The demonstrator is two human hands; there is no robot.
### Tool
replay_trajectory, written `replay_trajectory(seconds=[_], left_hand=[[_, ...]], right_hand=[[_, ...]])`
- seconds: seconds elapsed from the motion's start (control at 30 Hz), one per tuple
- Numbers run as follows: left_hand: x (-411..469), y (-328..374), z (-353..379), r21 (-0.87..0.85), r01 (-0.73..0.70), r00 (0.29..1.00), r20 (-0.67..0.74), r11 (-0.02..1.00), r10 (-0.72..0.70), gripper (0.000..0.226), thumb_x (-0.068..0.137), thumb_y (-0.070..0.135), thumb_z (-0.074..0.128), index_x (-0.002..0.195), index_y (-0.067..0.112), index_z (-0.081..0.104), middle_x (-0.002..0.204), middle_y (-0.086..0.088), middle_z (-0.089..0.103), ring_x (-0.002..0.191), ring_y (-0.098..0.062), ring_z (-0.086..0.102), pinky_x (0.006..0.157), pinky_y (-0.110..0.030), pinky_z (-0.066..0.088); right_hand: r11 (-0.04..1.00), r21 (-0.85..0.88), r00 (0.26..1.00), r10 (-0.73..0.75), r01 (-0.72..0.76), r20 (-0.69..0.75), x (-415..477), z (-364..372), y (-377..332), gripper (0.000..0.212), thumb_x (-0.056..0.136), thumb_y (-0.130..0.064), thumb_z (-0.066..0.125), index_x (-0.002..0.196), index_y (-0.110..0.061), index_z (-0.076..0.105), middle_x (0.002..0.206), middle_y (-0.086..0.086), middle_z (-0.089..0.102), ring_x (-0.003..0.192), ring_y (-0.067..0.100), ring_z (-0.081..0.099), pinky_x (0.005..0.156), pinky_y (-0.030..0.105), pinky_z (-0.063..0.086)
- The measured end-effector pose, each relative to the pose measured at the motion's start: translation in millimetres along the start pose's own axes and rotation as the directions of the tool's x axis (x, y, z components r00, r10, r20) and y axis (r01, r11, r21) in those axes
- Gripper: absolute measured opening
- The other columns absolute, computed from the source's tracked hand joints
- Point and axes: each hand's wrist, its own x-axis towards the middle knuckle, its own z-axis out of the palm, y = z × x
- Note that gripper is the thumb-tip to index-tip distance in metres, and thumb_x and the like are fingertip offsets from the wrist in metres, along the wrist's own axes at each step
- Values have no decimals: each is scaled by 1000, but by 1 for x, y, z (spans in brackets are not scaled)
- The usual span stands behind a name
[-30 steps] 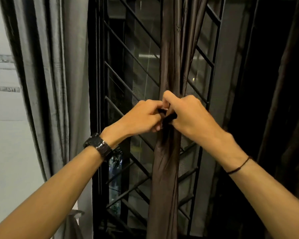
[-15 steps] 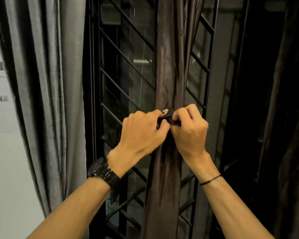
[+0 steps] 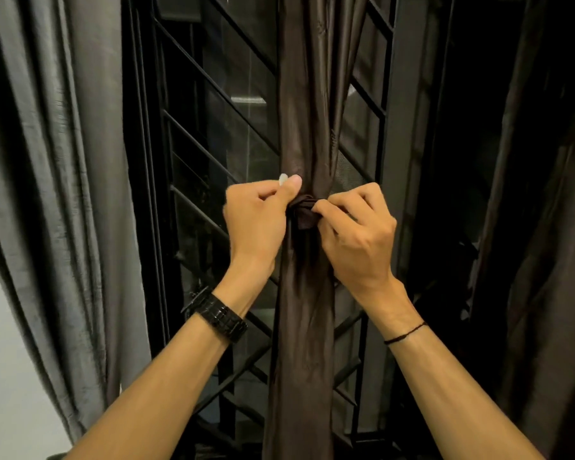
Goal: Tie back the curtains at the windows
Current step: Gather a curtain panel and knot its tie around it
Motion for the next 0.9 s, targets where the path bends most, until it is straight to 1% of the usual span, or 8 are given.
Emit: replay_trajectory(seconds=[0.13,0.23,0.3,0.37,0.43,0.5,0.73,0.9], left_hand=[[20,-17,-12,38,57,961,-273,998,-45,31,86,28,79,60,27,62,69,3,55,63,-6,51,93,-32,53],[16,-27,-7,321,41,952,-300,946,61,30,90,31,74,63,20,65,63,5,57,60,-3,53,104,-51,51],[3,-22,5,536,-174,923,-204,826,326,6,91,20,72,95,19,77,85,-4,62,79,-14,57,89,-39,53],[-7,-15,21,666,-451,799,5,593,602,29,91,10,70,119,11,72,106,-16,59,95,-27,55,81,-31,47],[-12,-13,44,667,-632,678,228,394,699,33,94,6,66,127,3,69,122,-23,60,108,-33,55,87,-35,50],[-17,-9,75,638,-702,638,364,318,679,38,99,12,63,134,0,65,141,-26,55,127,-37,53,103,-40,50],[-42,6,226,622,-653,743,417,431,523,66,104,56,40,162,25,34,172,-12,19,160,-32,15,128,-46,21],[-53,21,334,539,-653,756,418,532,504,71,101,64,35,164,38,18,176,-1,5,162,-24,8,126,-48,23]], right_hand=[[995,31,995,89,-90,50,-18,-4,13,17,88,7,64,81,-3,76,77,6,70,72,26,56,65,28,44],[988,53,977,135,-146,162,-31,-6,21,14,86,4,65,86,-4,77,82,6,71,79,26,58,68,35,50],[987,61,950,127,-151,286,-27,-12,33,20,85,0,69,102,-5,76,99,6,72,98,28,61,84,39,52],[996,8,890,76,-89,450,-16,-25,52,47,84,-8,66,131,-8,65,134,9,63,131,30,52,107,43,44],[997,-62,850,75,-50,522,-3,-43,72,65,85,-19,62,148,-10,49,157,12,42,151,30,30,119,43,32],[988,-139,847,130,-67,515,5,-63,97,70,88,-28,58,154,-12,40,165,13,27,156,31,17,122,45,25],[952,-300,869,194,-56,456,11,-147,235,71,98,-49,47,160,-19,28,170,13,10,158,31,2,124,48,17],[964,-266,874,131,-3,467,11,-192,328,67,101,-53,42,160,-24,27,171,10,6,158,28,-3,124,48,15]])
